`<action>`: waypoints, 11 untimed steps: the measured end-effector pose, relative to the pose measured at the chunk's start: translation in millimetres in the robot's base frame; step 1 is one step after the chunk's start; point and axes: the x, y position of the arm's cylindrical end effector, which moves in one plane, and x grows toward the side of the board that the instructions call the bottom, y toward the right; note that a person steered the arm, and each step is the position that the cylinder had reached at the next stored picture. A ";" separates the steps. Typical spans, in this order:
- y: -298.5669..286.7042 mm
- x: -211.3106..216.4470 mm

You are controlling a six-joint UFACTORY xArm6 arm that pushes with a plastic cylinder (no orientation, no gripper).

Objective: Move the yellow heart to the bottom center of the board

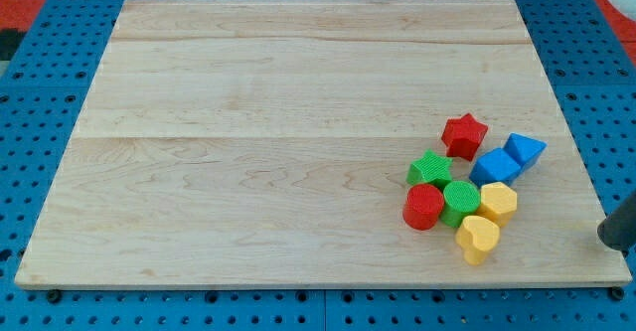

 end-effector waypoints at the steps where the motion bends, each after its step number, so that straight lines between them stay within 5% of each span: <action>1: 4.9 0.0; 6: -120.3 10.3; 8: -202.4 -43.4; 10: -159.8 -17.9; 11: -208.6 -17.7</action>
